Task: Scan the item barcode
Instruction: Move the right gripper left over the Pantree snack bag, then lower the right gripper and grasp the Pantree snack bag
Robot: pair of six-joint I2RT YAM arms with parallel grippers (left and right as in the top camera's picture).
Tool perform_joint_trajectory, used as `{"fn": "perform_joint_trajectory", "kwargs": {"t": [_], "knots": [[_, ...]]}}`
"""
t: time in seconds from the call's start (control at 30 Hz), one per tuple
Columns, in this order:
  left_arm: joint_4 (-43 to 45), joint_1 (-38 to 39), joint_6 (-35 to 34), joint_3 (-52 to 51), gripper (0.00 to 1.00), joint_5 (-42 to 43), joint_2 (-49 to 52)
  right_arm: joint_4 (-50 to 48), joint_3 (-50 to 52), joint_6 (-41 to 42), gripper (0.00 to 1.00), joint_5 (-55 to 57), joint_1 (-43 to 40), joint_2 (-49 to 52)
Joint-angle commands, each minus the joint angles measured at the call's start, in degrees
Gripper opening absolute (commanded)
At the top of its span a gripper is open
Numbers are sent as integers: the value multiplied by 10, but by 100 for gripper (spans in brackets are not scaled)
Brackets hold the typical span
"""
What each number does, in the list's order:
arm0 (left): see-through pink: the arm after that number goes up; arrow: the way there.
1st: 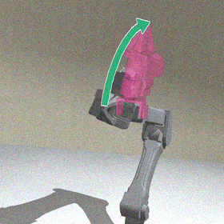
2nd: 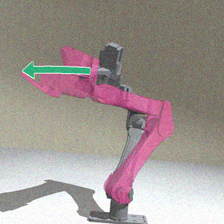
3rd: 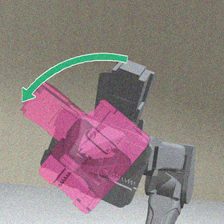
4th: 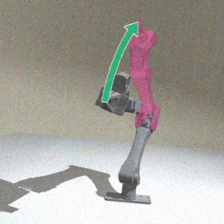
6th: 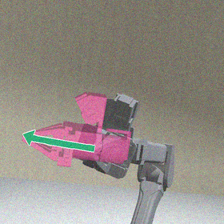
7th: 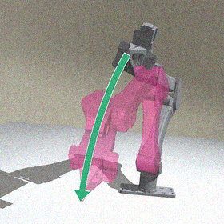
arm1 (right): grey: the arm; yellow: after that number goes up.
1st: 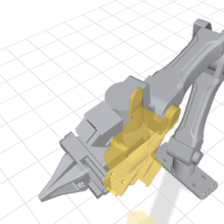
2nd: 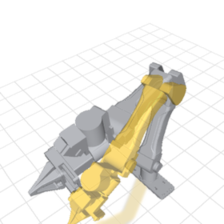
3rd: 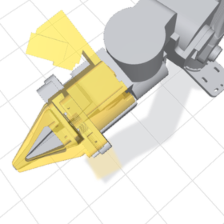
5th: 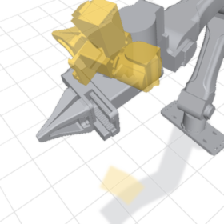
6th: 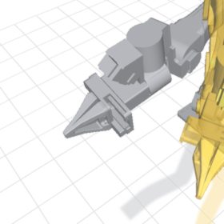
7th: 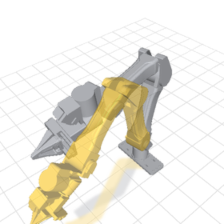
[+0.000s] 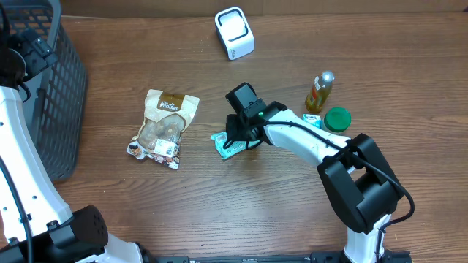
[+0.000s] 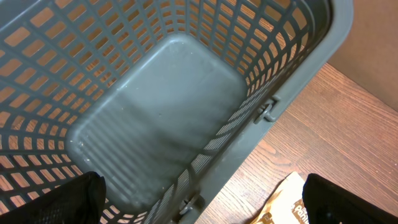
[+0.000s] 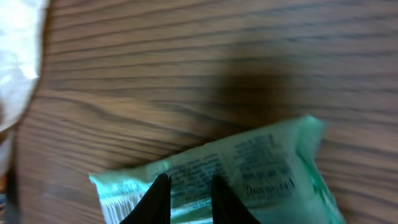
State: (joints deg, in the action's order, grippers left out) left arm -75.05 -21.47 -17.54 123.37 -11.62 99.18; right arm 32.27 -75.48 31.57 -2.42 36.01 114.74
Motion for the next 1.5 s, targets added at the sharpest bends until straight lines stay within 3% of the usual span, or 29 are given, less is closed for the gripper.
{"fn": "perform_joint_trajectory", "kwargs": {"t": [0.0,0.27,0.43,0.7,0.9,1.0,1.3,1.47], "knots": [[2,2,10,5,99,-1,2,48,9,19,19,54,-31,5],[2,2,10,5,100,-2,2,222,-77,10,24,62,-80,4],[2,2,10,5,100,-2,2,278,-188,-63,29,6,-70,4],[2,2,10,5,99,-2,2,67,-191,-72,32,-29,-3,11],[2,2,10,5,100,-2,2,-96,-190,-171,40,-20,63,45],[2,2,10,5,99,-2,2,-150,-190,-199,47,13,84,74],[2,2,10,5,100,-2,2,-299,-190,-201,48,28,91,181],[2,2,10,5,100,-2,2,-333,-190,-201,48,28,89,221]]}}
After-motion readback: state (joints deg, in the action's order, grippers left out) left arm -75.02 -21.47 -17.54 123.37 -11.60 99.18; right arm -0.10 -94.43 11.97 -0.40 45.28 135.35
